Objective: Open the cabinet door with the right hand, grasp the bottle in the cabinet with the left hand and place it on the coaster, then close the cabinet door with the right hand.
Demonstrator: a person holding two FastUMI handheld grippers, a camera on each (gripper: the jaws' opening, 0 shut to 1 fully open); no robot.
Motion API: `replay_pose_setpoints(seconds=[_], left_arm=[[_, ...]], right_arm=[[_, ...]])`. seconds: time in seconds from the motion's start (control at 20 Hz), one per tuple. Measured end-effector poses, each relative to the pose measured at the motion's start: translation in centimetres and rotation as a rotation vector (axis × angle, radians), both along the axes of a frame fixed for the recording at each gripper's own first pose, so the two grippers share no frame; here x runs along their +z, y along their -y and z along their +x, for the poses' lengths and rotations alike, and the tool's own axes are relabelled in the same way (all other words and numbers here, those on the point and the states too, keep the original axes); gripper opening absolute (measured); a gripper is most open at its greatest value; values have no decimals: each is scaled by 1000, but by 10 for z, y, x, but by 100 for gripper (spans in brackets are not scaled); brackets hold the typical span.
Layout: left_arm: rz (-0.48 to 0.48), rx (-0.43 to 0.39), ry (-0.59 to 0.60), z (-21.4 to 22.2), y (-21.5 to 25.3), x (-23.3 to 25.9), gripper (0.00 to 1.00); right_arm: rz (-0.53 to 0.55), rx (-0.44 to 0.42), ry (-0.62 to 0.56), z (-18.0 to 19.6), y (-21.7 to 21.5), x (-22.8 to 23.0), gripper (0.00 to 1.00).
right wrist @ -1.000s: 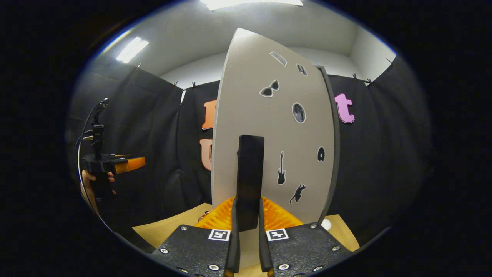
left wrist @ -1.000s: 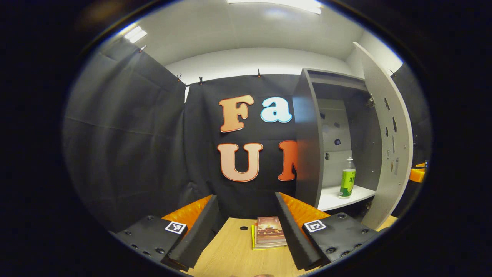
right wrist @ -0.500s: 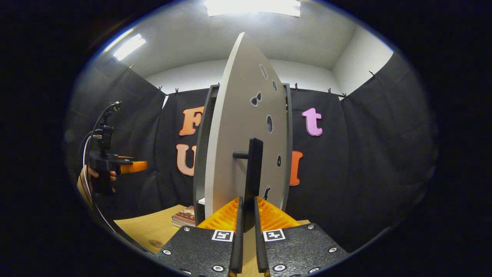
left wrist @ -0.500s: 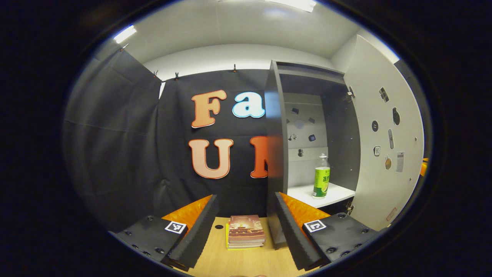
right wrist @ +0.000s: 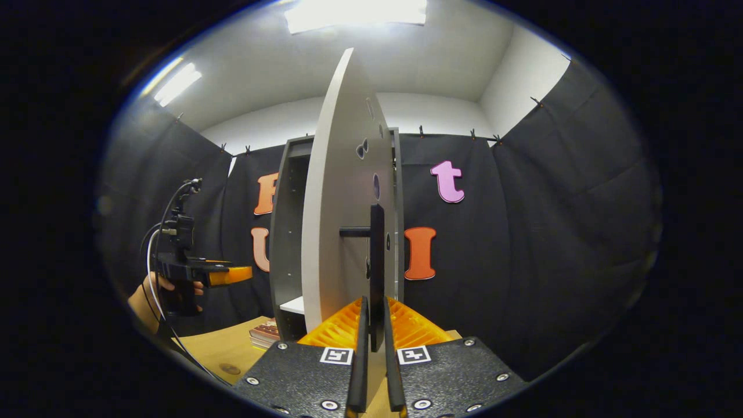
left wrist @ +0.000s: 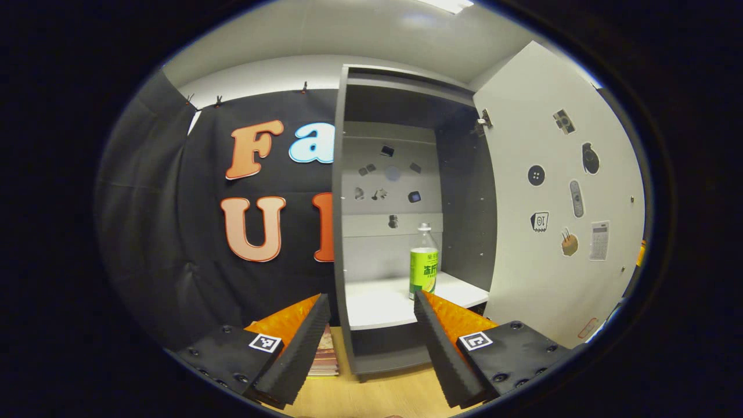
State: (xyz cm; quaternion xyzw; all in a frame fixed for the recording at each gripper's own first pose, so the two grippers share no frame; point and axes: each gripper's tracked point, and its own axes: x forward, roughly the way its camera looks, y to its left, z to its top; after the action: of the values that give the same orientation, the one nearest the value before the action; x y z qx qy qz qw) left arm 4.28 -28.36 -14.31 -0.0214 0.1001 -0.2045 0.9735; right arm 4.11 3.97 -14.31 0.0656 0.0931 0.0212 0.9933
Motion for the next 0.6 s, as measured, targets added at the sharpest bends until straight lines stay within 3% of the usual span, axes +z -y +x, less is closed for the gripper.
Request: replay_pose_setpoints(seconds=[0.2, 0.35, 0.4, 0.45, 0.6], left_arm=[[-4, -49, -20, 21, 54, -9, 94], [-14, -64, -31, 41, 90, -19, 95], [-16, -69, -39, 44, 102, -24, 95], [-19, -74, -45, 51, 114, -31, 95], [-25, -95, -85, 73, 141, -52, 95]], right_arm=[[-3, -61, 15, -3, 33, -1, 11], [98, 3, 21, -10, 19, -2, 9], [121, 28, 26, -12, 14, -4, 18], [135, 45, 27, -12, 15, -4, 13], [124, 53, 54, -19, 26, 1, 14]])
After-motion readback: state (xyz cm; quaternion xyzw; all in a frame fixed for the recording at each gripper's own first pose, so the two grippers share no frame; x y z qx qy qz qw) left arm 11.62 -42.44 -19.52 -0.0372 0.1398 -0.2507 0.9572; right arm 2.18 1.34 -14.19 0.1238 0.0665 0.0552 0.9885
